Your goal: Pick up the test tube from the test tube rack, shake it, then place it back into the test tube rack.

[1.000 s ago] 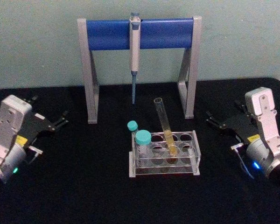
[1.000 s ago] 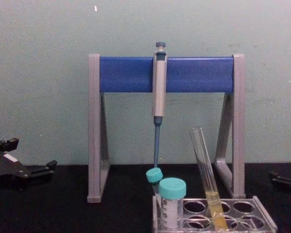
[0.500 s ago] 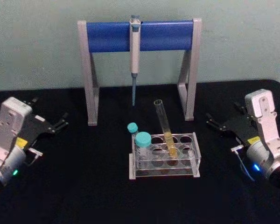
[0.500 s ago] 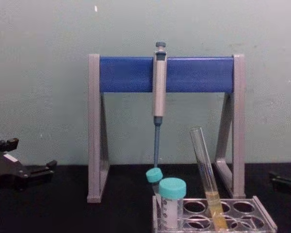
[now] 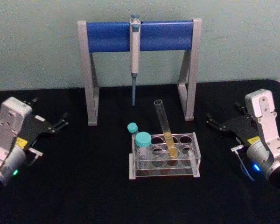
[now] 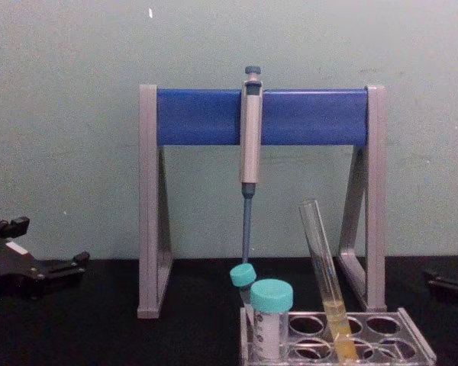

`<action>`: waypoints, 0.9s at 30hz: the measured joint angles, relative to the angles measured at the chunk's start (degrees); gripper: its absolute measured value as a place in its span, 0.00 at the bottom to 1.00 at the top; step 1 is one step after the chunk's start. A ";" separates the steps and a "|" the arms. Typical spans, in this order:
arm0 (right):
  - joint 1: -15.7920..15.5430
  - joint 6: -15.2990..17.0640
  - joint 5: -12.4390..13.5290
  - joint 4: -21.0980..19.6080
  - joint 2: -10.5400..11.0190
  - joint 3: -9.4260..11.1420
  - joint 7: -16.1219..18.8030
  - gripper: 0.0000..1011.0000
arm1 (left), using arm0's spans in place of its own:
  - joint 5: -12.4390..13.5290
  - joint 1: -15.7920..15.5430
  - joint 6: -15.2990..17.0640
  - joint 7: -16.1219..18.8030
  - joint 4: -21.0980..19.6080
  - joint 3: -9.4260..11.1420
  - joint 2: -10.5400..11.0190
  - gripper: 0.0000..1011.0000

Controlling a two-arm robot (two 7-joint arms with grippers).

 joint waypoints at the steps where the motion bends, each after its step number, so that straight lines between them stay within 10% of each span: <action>1: 0.00 0.00 0.00 0.00 0.00 0.00 0.00 0.99 | 0.00 0.00 0.00 0.00 0.00 0.00 0.00 0.99; 27: 0.00 0.00 0.00 0.00 0.00 0.00 0.00 0.99 | 0.00 0.00 0.00 0.00 0.00 0.00 0.00 0.99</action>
